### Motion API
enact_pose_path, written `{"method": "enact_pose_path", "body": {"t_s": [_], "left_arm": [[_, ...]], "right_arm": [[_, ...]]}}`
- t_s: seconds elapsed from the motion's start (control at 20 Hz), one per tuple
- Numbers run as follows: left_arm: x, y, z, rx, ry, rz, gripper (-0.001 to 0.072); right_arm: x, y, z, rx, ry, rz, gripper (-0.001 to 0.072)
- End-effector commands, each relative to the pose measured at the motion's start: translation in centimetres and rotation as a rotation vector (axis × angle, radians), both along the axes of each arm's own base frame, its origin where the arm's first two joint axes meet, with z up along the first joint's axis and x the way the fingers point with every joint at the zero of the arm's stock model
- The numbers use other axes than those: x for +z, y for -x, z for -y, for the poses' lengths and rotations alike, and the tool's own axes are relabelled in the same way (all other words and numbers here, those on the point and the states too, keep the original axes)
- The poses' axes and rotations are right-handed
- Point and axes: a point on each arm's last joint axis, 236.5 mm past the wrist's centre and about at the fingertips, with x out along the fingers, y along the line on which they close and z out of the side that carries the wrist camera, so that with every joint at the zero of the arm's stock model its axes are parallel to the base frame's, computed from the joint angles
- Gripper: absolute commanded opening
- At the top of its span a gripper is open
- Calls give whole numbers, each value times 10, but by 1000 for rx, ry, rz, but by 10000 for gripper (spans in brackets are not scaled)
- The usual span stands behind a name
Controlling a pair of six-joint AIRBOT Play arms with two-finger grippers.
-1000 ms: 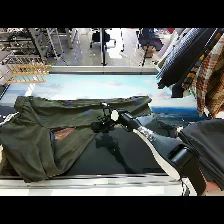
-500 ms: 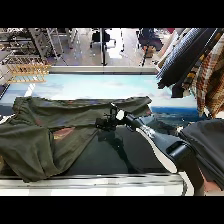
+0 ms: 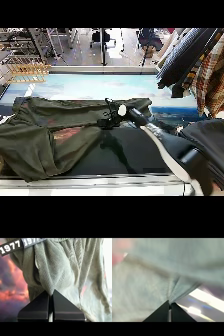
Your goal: Fold the clothes and pants, and hang the long-sleeved shirts on hangers.
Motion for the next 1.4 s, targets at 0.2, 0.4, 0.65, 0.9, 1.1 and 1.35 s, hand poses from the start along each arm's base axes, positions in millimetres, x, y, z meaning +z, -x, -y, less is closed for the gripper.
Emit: {"method": "enact_pose_path", "body": {"t_s": [0.2,0.4,0.65,0.9,1.1,1.35], "left_arm": [[-7,5,6,-41,-21,-42,13],[-19,14,26,-135,-20,-120,13],[-11,17,69,-273,82,-133,51],[-7,19,73,-260,119,-145,562],[1,43,49,-136,113,-222,515],[5,74,-9,29,-144,-360,466]], "right_arm": [[212,93,160,-229,299,253,22],[205,2,216,-355,345,413,57],[76,-76,300,-520,75,74,505],[35,6,324,-448,18,-124,445],[1,97,296,-390,-12,-233,465],[-27,140,273,-490,-71,-316,465]]}}
